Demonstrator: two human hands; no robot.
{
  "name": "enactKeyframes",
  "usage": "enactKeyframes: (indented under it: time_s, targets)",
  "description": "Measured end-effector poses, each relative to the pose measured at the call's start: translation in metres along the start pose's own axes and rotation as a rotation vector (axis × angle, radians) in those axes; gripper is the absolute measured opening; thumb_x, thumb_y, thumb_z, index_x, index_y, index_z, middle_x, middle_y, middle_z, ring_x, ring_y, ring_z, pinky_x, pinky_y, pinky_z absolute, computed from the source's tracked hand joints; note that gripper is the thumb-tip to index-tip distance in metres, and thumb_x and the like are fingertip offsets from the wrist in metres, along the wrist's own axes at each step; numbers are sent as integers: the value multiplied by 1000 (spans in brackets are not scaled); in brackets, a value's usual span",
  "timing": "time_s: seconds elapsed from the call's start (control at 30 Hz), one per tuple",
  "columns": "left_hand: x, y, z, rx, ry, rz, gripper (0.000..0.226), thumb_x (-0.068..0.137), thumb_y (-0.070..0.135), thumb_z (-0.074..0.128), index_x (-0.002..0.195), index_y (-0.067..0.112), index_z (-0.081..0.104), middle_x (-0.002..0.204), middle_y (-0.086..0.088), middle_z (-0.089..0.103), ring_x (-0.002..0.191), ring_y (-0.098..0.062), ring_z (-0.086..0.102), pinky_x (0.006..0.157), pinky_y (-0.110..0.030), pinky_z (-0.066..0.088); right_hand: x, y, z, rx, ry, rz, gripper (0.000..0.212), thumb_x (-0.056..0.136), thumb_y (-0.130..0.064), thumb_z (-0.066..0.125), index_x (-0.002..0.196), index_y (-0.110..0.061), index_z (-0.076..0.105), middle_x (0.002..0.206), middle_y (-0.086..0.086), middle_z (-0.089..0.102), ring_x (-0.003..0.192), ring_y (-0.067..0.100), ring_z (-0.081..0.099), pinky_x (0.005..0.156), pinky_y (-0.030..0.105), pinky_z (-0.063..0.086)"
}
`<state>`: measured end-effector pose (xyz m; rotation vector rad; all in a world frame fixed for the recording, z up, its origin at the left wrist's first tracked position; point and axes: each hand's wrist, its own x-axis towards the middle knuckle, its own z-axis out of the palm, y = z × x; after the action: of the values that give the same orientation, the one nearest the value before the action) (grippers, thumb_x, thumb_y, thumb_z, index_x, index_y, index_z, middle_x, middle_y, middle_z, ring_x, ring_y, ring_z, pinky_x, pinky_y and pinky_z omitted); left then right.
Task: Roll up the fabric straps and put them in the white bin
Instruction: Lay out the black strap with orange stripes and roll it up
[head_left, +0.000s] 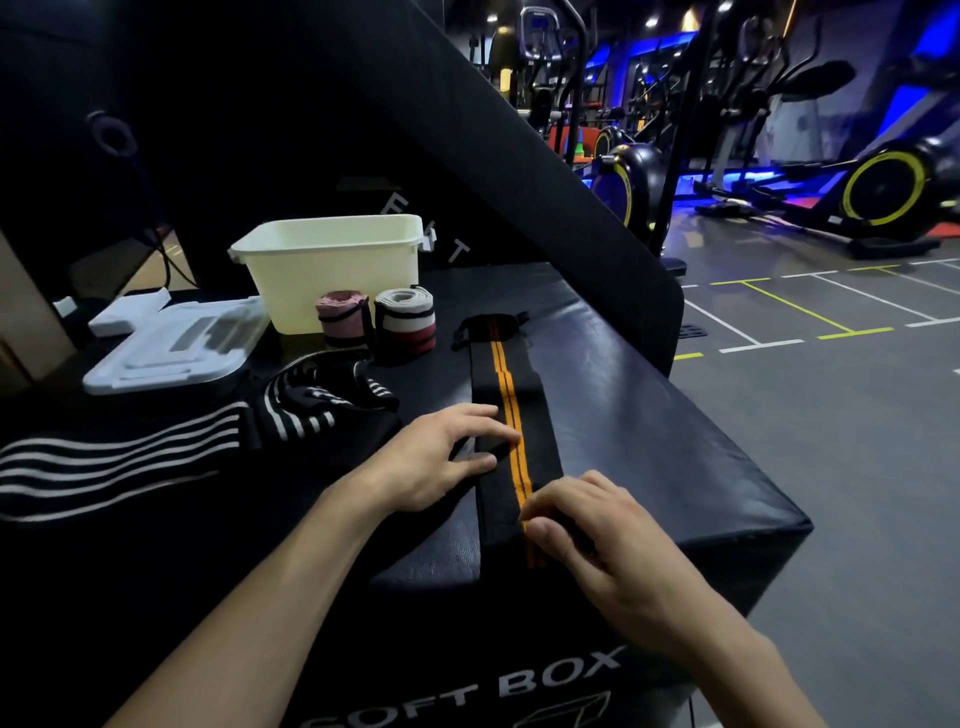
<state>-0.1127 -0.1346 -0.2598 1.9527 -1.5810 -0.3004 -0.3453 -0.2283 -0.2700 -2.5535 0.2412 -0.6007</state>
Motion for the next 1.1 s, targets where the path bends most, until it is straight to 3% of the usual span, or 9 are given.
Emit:
enactKeyframes:
  time_s: [0.13, 0.2, 0.43, 0.7, 0.87, 1.1]
  targets:
    - [-10, -2, 4, 105, 120, 177, 22, 94, 27, 73, 110, 42, 75, 115, 21, 60, 108, -6, 60, 97, -34, 50, -2, -1, -1, -6, -12, -11, 30, 101, -59, 37, 107, -39, 58, 101, -24, 58, 99, 4, 50, 89, 38, 45]
    - [-16, 2, 4, 189, 120, 278, 20, 97, 25, 68, 106, 39, 77, 111, 21, 63, 100, -6, 61, 89, -34, 51, 0, -1, 0, -16, -13, -6, 31, 101, -59, 36, 107, -39, 58, 101, -24, 58, 99, 4, 50, 89, 38, 45]
    - [-29, 11, -15, 282, -79, 414, 25, 96, 26, 71, 117, 38, 74, 127, 24, 62, 115, 3, 57, 98, -28, 49, -1, 0, 0, -28, -32, 5, 33, 101, -57, 34, 109, -38, 60, 102, -23, 58, 99, 3, 48, 90, 35, 43]
    - [-22, 17, -30, 413, -251, 450, 23, 98, 41, 64, 121, 45, 62, 136, 28, 51, 124, 0, 48, 99, -36, 48, -5, -2, -5, -19, -42, -38, 24, 101, -59, 40, 107, -41, 56, 102, -27, 54, 101, 2, 48, 89, 30, 43]
    - [-24, 12, -27, 470, -193, 502, 18, 101, 51, 54, 115, 42, 61, 135, 26, 52, 121, -1, 50, 95, -33, 50, -8, -2, -11, -13, -58, -73, 26, 97, -62, 50, 107, -40, 58, 102, -26, 55, 101, 4, 50, 86, 23, 44]
    - [-34, -1, -10, 587, 58, 656, 18, 104, 41, 55, 107, 27, 65, 125, 9, 66, 103, -15, 65, 81, -34, 57, -11, 1, -11, -86, -68, -83, 43, 79, -68, 70, 111, -44, 57, 104, -28, 53, 105, 1, 47, 85, 20, 46]
